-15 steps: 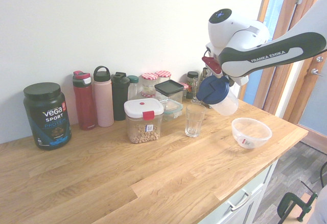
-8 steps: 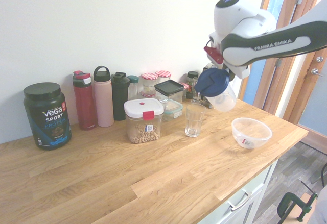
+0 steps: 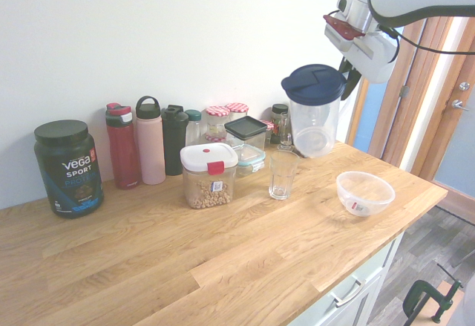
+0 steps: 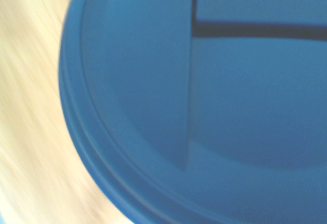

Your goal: Pour me some water

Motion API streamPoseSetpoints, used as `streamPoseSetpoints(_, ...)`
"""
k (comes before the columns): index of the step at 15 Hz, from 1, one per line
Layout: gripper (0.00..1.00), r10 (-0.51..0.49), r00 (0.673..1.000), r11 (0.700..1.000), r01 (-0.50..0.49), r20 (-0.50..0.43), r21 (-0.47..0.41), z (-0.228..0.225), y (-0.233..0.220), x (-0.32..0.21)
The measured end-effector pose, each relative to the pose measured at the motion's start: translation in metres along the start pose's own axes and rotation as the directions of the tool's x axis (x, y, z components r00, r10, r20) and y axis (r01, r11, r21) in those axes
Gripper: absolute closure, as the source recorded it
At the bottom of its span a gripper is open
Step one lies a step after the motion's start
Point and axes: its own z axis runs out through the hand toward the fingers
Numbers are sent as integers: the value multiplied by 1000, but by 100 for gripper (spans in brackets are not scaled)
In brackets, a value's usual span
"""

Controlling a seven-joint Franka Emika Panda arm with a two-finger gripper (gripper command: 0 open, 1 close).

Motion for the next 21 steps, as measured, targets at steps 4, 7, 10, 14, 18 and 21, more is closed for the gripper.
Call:
streamPoseSetpoints(4,100,235,972,967,-235,7,102,20,-80,3)
streamPoseSetpoints(7,100,387,922,905,-385,22,179,40,-127,0)
streamPoseSetpoints(10,100,523,852,830,-504,-17,239,66,-165,-10)
streamPoseSetpoints(14,100,578,816,779,-558,19,284,113,-190,-15)
streamPoseSetpoints(18,100,581,814,771,-556,14,310,142,-203,-5)
streamPoseSetpoints(21,100,566,824,789,-542,-1,290,158,-213,2)
